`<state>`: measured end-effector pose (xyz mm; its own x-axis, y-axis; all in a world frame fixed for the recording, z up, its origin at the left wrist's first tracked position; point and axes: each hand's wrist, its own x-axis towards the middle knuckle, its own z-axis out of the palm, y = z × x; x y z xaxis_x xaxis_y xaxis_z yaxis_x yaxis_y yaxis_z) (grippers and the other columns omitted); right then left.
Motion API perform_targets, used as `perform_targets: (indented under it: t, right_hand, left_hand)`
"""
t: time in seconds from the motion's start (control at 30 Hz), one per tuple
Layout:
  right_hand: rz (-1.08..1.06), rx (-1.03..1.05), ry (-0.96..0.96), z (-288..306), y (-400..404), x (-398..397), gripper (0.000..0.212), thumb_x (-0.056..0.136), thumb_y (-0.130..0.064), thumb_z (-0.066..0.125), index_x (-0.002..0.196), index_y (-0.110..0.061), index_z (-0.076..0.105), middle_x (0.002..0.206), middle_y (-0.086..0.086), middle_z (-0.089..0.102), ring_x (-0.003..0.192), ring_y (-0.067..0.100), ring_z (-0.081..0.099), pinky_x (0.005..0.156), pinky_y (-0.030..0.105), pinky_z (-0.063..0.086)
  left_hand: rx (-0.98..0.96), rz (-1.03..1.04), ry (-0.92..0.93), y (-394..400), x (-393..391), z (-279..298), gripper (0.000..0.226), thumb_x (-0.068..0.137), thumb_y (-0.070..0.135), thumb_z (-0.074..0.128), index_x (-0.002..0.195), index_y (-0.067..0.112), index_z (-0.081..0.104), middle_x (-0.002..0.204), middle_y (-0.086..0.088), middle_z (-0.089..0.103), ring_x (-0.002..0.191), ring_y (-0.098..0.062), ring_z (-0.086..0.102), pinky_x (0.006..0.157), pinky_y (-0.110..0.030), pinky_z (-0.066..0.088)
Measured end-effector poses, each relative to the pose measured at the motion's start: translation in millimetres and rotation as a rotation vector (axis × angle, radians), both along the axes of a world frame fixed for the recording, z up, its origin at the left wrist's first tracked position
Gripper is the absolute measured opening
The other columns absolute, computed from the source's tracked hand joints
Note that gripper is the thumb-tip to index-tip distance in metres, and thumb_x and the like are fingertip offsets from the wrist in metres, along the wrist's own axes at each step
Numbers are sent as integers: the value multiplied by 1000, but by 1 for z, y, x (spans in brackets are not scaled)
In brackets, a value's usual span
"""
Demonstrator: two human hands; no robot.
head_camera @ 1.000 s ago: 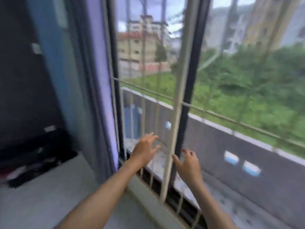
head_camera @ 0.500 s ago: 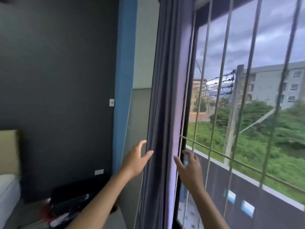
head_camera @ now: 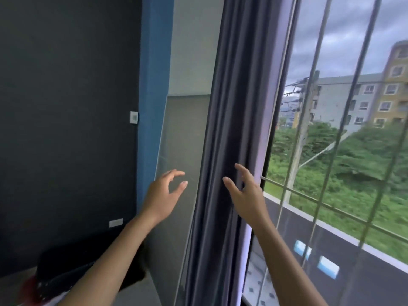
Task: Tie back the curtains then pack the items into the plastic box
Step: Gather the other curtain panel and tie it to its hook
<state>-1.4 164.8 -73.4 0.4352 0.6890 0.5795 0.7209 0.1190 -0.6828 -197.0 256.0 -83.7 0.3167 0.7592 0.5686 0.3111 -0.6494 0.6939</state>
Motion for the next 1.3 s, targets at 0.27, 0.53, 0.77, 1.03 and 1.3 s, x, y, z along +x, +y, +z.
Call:
perform_targets:
  t: [0.27, 0.53, 0.77, 1.03, 1.3]
  right_hand:
    - [-28, 252, -64, 45, 111, 22, 57, 89, -40, 61, 142, -36, 40, 150, -15, 38, 138, 0, 33, 111, 36, 38]
    - [-156, 282, -151, 70, 189, 27, 43, 91, -29, 63, 129, -42, 47, 135, -19, 48, 124, -5, 43, 103, 36, 46]
    - [-359, 262, -125, 55, 240, 21, 41, 92, -28, 61, 131, -33, 51, 133, -18, 50, 125, -3, 46, 104, 33, 45]
    - [-746, 248, -235, 48, 298, 22, 55, 93, -24, 59, 144, -21, 38, 146, -6, 41, 135, 4, 37, 111, 35, 37]
    - [-1028, 139, -64, 8, 326, 29, 76, 89, -30, 65, 151, -25, 20, 150, -6, 35, 134, 4, 35, 110, 22, 31]
  left_hand:
    - [164, -136, -7, 170, 23, 34, 8, 92, 22, 59, 94, 24, 66, 120, 12, 56, 116, -5, 51, 103, -29, 39]
    - [200, -338, -131, 271, 66, 54, 16, 92, 19, 58, 105, 26, 65, 121, 13, 55, 113, -1, 52, 91, -6, 37]
    - [76, -616, -206, 329, 161, 40, 46, 94, 29, 54, 138, 26, 42, 139, 9, 44, 122, -7, 46, 101, -21, 36]
    - [-21, -859, -307, 357, 240, 30, 73, 87, 43, 64, 147, 27, 25, 143, 12, 42, 126, -3, 42, 109, -35, 39]
    - [-72, -1090, -316, 378, 263, -16, 53, 87, 31, 67, 135, 28, 45, 123, 17, 59, 108, 6, 56, 98, -22, 47]
